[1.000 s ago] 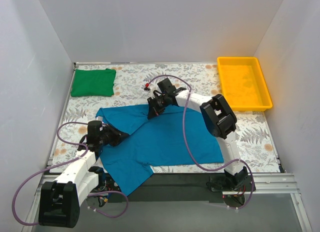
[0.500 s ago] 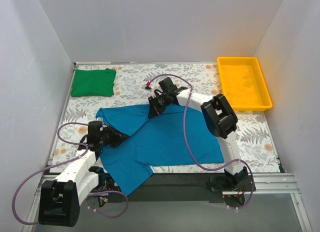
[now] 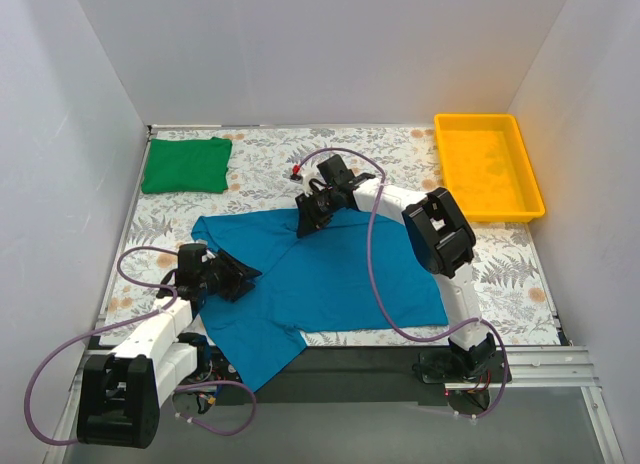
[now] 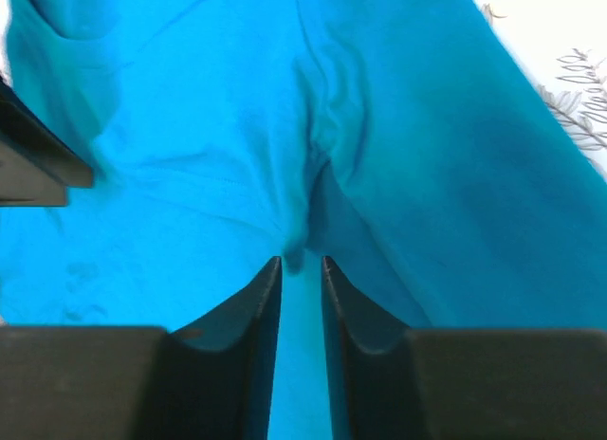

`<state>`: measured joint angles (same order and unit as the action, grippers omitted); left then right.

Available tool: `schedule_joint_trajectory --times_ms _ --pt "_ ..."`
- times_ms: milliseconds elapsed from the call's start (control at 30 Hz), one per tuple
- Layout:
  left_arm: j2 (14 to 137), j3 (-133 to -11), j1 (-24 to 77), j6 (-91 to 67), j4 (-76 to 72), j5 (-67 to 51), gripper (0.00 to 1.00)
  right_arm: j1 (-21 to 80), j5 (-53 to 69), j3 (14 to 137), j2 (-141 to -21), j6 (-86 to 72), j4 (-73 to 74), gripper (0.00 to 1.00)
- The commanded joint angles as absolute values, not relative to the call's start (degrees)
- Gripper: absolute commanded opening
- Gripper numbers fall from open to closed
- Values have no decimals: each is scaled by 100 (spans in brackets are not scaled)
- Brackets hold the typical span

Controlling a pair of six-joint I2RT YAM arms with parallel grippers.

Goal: Fold and stack the t-shirts
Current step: Fold the tshirt

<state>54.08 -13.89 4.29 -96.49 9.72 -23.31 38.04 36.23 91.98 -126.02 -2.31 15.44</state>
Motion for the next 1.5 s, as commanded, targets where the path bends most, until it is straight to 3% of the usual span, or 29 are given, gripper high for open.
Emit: schedule_joint_trajectory --times_ms 0,100,233,500,667,833,1467 --pt "5318 -1669 404 -9607 1265 -2294 46 3788 3245 9281 -12103 278 1748 32" --pt "5125 -1977 404 -9422 1589 -2084 53 3736 2972 9211 -11753 596 1881 42" --pt "4878 -2486 404 -9018 2065 -1566 54 3490 3075 8825 -11067 1718 2074 54" --pt "4799 -3243 404 -8123 2276 -634 55 1936 4447 7033 -8747 3717 2505 57" --pt "4930 -3603 404 -7665 2197 -299 66 433 4666 6137 -7780 3552 2286 57" --pt "5124 -3683 404 -7480 2197 95 74 -640 5115 5775 -7620 2857 1785 57" --pt "6020 -3805 -342 -7225 1670 -378 82 -853 5194 5414 -8015 2707 1433 57"
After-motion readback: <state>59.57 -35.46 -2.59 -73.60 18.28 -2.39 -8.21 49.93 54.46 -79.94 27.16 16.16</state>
